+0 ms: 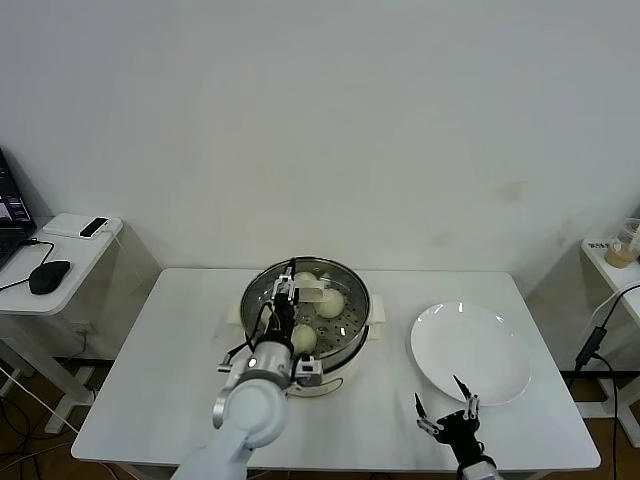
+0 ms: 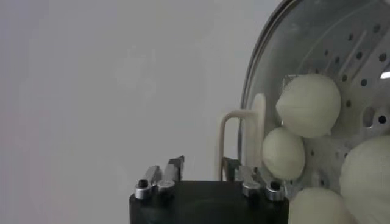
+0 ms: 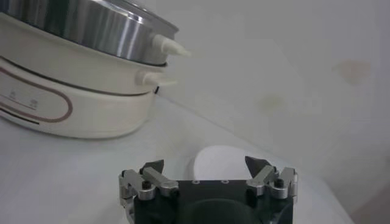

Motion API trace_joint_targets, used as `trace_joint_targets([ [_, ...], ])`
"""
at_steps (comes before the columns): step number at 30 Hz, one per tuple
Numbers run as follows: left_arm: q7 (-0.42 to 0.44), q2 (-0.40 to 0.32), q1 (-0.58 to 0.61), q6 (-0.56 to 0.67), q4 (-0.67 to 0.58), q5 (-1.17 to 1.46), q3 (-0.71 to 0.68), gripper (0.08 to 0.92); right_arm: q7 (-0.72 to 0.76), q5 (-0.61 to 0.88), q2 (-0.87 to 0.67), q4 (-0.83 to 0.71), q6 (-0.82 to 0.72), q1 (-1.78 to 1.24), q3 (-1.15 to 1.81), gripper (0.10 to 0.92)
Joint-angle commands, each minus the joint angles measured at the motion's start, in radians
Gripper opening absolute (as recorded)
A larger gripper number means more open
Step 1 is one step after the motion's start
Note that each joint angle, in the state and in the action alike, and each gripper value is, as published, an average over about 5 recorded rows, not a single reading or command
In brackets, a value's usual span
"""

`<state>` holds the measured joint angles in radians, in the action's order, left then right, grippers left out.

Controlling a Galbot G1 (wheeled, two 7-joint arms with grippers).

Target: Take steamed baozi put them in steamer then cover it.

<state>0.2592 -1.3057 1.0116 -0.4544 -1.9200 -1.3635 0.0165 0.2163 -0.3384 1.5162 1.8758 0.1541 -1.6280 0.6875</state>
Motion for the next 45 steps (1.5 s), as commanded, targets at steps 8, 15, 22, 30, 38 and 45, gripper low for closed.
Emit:
trace_joint_targets([
  [8,-0.145,0.068,0.269,0.105,-0.272,0.18,0.064,0.82,-0.002,0.013,-0.029,0.009,0.001,-0.021,-0.005,0.823],
  [15,-0.387,0.061,0.524,0.307,-0.325,0.673,0.253,0.823,-0.009,0.052,-0.048,0.031,-0.002,-0.033,-0.009,0.823],
  [22,-0.506,0.003,0.681,0.597,-0.213,1.342,0.6,0.823,-0.01,0.06,-0.036,0.032,-0.002,-0.044,-0.006,0.823],
  [30,-0.459,-0.026,0.79,0.609,-0.239,1.603,0.654,0.823,-0.002,0.128,-0.05,0.042,-0.018,-0.061,-0.001,0.823],
  [38,-0.427,-0.043,0.779,0.627,-0.183,1.607,0.679,0.823,0.004,0.174,-0.056,0.058,-0.035,-0.076,-0.02,0.823],
  [45,-0.41,-0.067,0.766,0.63,-0.158,1.583,0.677,0.823,0.003,0.143,-0.056,0.045,-0.026,-0.071,-0.027,0.823],
])
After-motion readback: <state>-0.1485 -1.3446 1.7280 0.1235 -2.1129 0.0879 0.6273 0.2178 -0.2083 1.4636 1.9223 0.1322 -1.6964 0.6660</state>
